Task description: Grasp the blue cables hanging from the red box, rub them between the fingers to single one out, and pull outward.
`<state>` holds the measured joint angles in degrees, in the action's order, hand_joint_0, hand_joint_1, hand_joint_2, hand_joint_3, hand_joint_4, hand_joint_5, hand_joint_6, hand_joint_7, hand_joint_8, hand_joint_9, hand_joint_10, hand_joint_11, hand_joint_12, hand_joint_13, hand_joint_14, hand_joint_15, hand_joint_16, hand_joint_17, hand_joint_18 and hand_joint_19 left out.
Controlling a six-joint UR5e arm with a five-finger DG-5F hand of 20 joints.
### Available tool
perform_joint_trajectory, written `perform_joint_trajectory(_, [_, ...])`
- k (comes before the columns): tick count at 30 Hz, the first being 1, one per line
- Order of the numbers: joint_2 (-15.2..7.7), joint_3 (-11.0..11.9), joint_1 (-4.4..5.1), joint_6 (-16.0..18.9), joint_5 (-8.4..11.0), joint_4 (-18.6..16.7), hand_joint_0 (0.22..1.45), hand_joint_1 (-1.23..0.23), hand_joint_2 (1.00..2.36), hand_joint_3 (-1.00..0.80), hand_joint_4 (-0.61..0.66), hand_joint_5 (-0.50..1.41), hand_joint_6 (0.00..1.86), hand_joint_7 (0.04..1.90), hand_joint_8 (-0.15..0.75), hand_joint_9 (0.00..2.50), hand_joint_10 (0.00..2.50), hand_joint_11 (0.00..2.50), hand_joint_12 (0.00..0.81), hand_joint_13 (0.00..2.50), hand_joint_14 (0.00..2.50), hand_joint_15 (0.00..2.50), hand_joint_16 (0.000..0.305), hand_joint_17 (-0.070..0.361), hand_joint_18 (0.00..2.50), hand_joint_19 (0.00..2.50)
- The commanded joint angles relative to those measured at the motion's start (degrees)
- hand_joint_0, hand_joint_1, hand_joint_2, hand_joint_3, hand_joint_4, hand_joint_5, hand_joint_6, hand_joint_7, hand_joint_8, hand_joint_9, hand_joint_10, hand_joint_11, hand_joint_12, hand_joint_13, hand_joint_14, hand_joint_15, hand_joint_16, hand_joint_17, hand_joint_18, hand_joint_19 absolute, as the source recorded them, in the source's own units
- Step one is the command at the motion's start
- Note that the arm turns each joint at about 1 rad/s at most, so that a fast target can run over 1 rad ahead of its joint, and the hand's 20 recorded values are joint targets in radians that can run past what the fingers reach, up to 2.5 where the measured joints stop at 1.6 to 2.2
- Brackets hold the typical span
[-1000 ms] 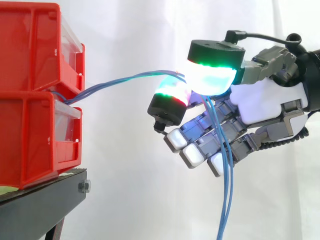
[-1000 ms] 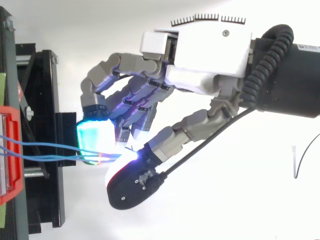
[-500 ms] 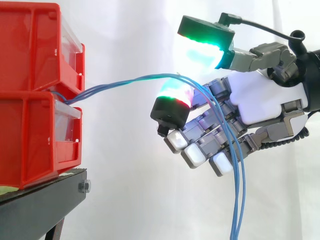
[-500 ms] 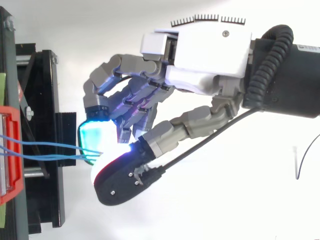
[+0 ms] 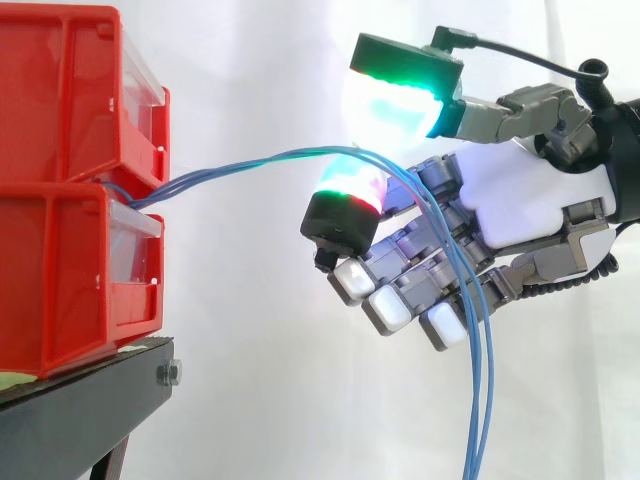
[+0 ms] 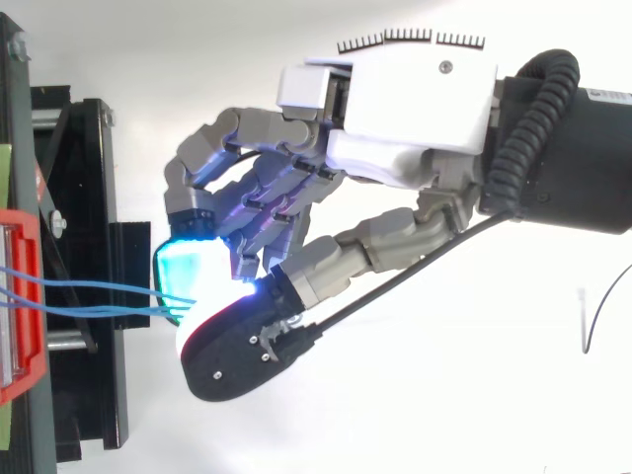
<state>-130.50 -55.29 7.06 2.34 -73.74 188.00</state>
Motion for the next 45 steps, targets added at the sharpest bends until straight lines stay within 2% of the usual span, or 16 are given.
perform_joint_trajectory(1, [0.0, 0.0, -0.03, 0.0, 0.0, 0.0, 0.57, -0.85, 1.0, -0.5, 0.16, -0.22, 0.89, 1.04, 0.33, 0.77, 0.02, 0.84, 0.41, 0.86, 0.02, 0.63, 0.058, 0.131, 0.87, 0.67])
perform_joint_trajectory(15, [0.1, 0.0, -0.03, 0.2, 0.0, 0.8, 0.65, -0.81, 1.0, -0.49, 0.15, -0.21, 0.9, 1.03, 0.324, 0.79, 0.02, 0.82, 0.398, 0.88, 0.02, 0.62, 0.056, 0.126, 0.89, 0.65])
perform_joint_trajectory(20, [0.0, 0.0, -0.03, 0.2, 0.0, 0.8, 0.69, -0.76, 1.0, -0.5, 0.1, -0.23, 0.9, 1.02, 0.318, 0.78, 0.02, 0.81, 0.399, 0.88, 0.02, 0.61, 0.056, 0.126, 0.9, 0.63])
perform_joint_trajectory(33, [0.1, 0.0, -0.03, 0.1, 0.0, 0.8, 0.72, -0.92, 1.0, -0.5, 0.11, -0.25, 0.9, 0.98, 0.288, 0.66, 0.02, 0.8, 0.391, 0.79, 0.02, 0.57, 0.056, 0.127, 0.89, 0.56])
perform_joint_trajectory(41, [0.1, 0.0, -0.03, 0.1, 0.0, 0.8, 0.69, -0.95, 1.0, -0.5, 0.09, -0.25, 0.89, 0.97, 0.278, 0.63, 0.02, 0.81, 0.394, 0.72, 0.02, 0.54, 0.056, 0.126, 0.84, 0.54])
perform_joint_trajectory(45, [0.0, 0.1, 0.06, 0.1, 0.0, 0.8, 0.56, -0.97, 1.0, -0.5, 0.11, -0.25, 0.89, 0.98, 0.283, 0.62, 0.02, 0.82, 0.402, 0.7, 0.02, 0.55, 0.057, 0.128, 0.82, 0.57])
